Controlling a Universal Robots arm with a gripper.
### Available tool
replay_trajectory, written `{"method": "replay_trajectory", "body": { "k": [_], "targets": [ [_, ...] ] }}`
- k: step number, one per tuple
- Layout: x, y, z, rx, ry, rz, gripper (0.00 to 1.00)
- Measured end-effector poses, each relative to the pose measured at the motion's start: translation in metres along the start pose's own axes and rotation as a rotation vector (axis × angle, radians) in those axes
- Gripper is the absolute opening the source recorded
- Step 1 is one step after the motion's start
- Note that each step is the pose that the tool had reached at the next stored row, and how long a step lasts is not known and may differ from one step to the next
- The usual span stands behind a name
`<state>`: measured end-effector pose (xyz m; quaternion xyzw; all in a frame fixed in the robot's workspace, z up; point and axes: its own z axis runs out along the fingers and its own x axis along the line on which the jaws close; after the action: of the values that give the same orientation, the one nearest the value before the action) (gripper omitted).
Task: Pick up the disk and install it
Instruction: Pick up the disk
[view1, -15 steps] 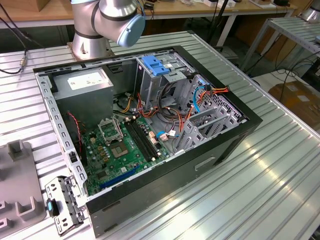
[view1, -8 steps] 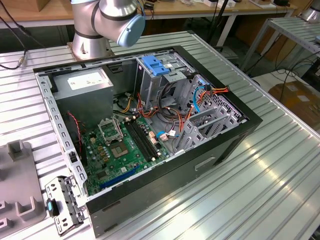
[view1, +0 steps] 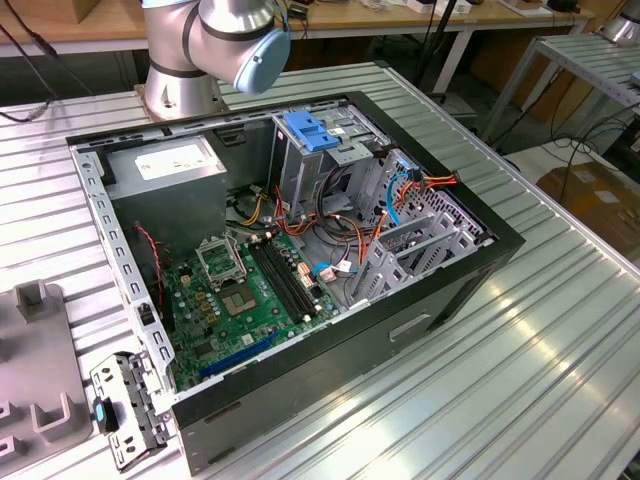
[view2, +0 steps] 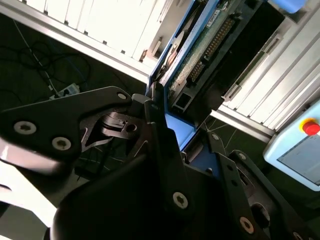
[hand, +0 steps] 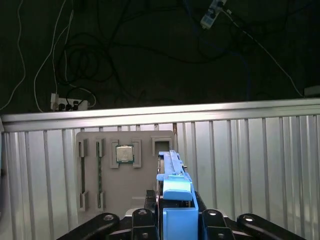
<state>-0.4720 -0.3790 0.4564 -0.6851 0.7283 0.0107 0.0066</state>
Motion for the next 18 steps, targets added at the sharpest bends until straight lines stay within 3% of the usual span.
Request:
{"method": "replay_trajectory", "body": {
  "k": [4, 5, 10, 13, 18],
  "targets": [
    [-0.0003, 0.0001, -0.0113, 0.0001, 0.0004, 0.0, 0.37],
    [-0.0004, 0.0001, -0.018, -0.0001, 0.0008, 0.0, 0.37],
    [-0.0009, 0.0002, -0.0367, -0.0001, 0.0016, 0.0, 0.37],
    [-0.001, 0.0003, -0.0411, -0.0001, 0.0017, 0.0, 0.37],
    [-0.0011, 0.0002, -0.0411, 0.0001, 0.0015, 0.0, 0.37]
  ]
}}
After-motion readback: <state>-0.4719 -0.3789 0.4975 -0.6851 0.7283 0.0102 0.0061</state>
